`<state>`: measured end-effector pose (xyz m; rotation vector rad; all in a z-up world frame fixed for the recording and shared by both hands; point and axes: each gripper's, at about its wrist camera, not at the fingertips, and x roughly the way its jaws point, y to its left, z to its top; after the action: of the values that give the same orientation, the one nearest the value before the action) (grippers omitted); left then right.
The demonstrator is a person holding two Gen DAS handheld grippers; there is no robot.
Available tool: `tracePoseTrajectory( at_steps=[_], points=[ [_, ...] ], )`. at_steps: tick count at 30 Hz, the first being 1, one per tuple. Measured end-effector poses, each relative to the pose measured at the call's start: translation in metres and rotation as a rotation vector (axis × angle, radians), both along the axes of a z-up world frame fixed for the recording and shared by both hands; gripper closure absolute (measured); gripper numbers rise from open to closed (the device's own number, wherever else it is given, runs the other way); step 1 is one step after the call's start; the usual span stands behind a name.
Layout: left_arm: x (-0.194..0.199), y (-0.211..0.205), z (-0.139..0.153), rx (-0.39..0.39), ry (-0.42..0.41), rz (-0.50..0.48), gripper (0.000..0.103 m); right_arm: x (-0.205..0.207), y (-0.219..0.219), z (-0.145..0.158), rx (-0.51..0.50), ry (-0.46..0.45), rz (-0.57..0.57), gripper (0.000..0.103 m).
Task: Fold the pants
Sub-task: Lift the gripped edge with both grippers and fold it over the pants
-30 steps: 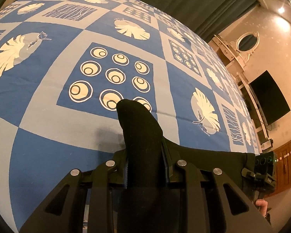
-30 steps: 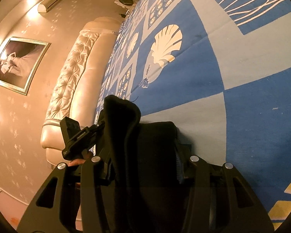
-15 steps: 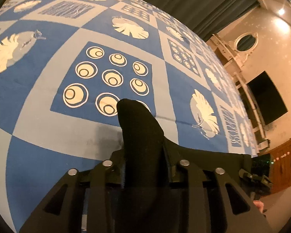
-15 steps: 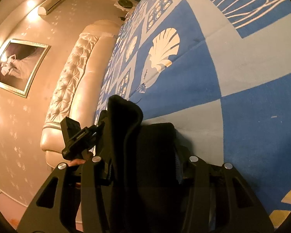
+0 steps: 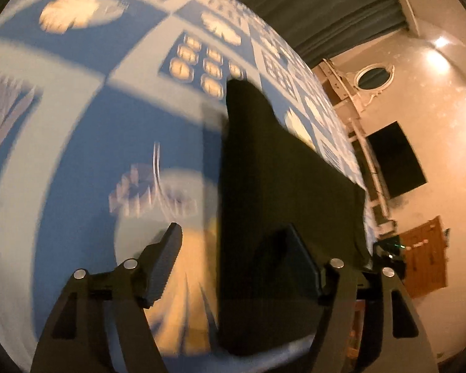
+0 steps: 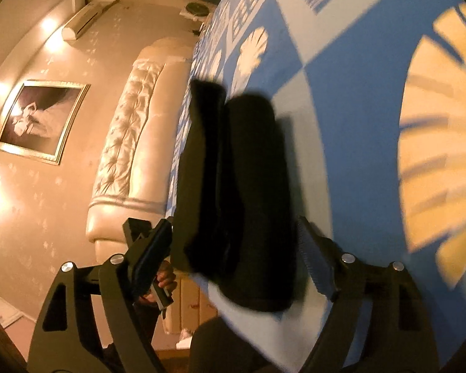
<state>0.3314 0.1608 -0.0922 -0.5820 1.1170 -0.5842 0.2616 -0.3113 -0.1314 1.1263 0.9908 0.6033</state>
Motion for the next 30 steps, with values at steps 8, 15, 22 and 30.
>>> tracePoseTrajectory(
  at_steps=[8, 15, 22, 30],
  points=[
    [-0.027, -0.017, -0.008, -0.091, 0.027, 0.003, 0.031, 0.004, 0.025, 0.007, 0.007, -0.009, -0.007, 0.007],
    [-0.027, -0.018, -0.010, -0.105, 0.038, 0.021, 0.041, -0.006, 0.013, -0.006, -0.019, 0.032, -0.031, 0.060],
    [-0.027, -0.027, -0.003, -0.024, 0.001, 0.014, 0.057, -0.008, 0.014, 0.015, -0.116, -0.020, -0.009, 0.072],
    [-0.026, -0.031, -0.010, 0.006, -0.043, 0.005, 0.057, -0.015, 0.002, -0.011, -0.020, 0.003, -0.031, 0.073]
  ],
)
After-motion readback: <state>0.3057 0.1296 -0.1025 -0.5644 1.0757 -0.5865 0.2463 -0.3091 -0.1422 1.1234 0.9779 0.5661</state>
